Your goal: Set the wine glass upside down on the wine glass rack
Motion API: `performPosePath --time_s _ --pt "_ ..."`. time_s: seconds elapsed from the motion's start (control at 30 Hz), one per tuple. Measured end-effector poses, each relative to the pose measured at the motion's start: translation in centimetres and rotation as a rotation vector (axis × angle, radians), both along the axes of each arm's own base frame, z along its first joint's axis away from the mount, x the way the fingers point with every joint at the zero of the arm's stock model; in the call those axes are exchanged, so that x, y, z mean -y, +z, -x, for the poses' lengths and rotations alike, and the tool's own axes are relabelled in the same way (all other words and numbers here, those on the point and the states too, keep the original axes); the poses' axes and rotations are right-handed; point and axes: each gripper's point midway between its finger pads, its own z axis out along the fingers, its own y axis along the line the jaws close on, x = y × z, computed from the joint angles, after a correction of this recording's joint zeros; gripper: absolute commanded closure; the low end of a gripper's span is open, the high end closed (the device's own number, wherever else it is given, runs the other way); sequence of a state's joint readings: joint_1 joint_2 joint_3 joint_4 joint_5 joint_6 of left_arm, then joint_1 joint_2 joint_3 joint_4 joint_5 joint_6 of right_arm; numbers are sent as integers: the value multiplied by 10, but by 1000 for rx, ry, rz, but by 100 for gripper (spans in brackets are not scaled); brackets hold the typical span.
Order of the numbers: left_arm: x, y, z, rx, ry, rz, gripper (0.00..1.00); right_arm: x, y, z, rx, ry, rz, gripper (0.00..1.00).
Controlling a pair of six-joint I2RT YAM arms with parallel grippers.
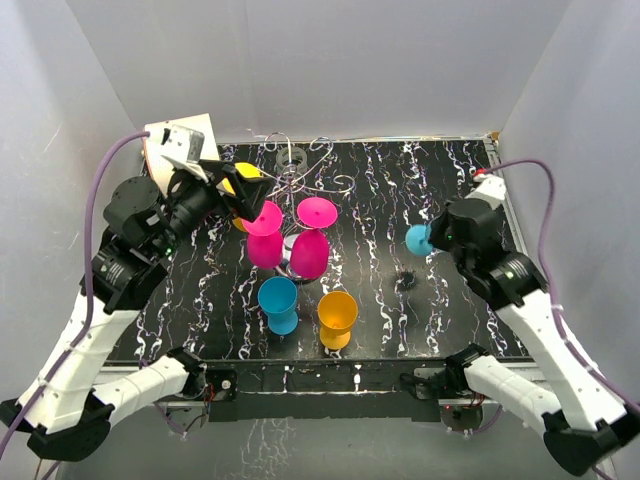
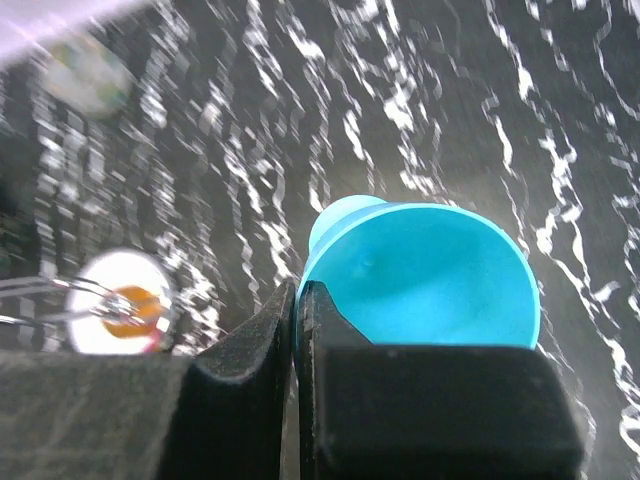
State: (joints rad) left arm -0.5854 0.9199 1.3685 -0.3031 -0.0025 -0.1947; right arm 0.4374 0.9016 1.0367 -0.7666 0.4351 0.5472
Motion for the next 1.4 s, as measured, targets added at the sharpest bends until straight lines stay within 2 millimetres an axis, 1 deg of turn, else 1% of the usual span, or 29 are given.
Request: performPosePath --time_s 0.1,0.13,0.2,0.3,0.37,0.43,0.67,0.73,0.8,0.9,0.97,1.03,1.1,1.2,1.3,1.4 --pt "19 0 -4 -23 -69 43 5 3 45 5 177 -1 -82 100" --pt "25 1 -5 -30 -91 57 5 3 56 7 220 0 -103 100" --pt "40 3 -6 -50 -154 92 5 6 85 12 333 1 -156 100" --pt "62 11 -8 -82 -237 144 3 8 123 21 478 8 -230 100" --pt "75 18 -10 -108 -292 187 1 9 146 27 562 16 -277 100" --pt "88 22 -11 -136 -344 229 1 7 162 30 619 29 -317 100" --pt "125 25 -10 -253 -504 388 1 -9 196 36 729 111 -444 100" --pt "137 27 -6 -273 -540 434 4 -12 202 40 752 135 -476 100" --pt "158 31 4 -297 -599 474 9 -15 208 45 783 153 -517 100" --pt "195 24 20 -367 -670 502 14 -16 215 53 834 173 -581 100" --pt "215 16 25 -420 -684 524 15 -16 218 57 857 181 -615 100" --pt "230 8 22 -469 -673 556 15 -16 222 60 875 187 -641 100" --pt "239 0 14 -497 -644 590 15 -16 229 62 895 193 -662 100" --pt "246 1 2 -481 -612 638 16 -16 234 64 913 198 -677 100" --pt "246 12 -8 -443 -584 702 22 -17 238 66 926 208 -686 100" --pt "247 27 -14 -407 -571 776 31 -18 244 69 948 226 -694 100"
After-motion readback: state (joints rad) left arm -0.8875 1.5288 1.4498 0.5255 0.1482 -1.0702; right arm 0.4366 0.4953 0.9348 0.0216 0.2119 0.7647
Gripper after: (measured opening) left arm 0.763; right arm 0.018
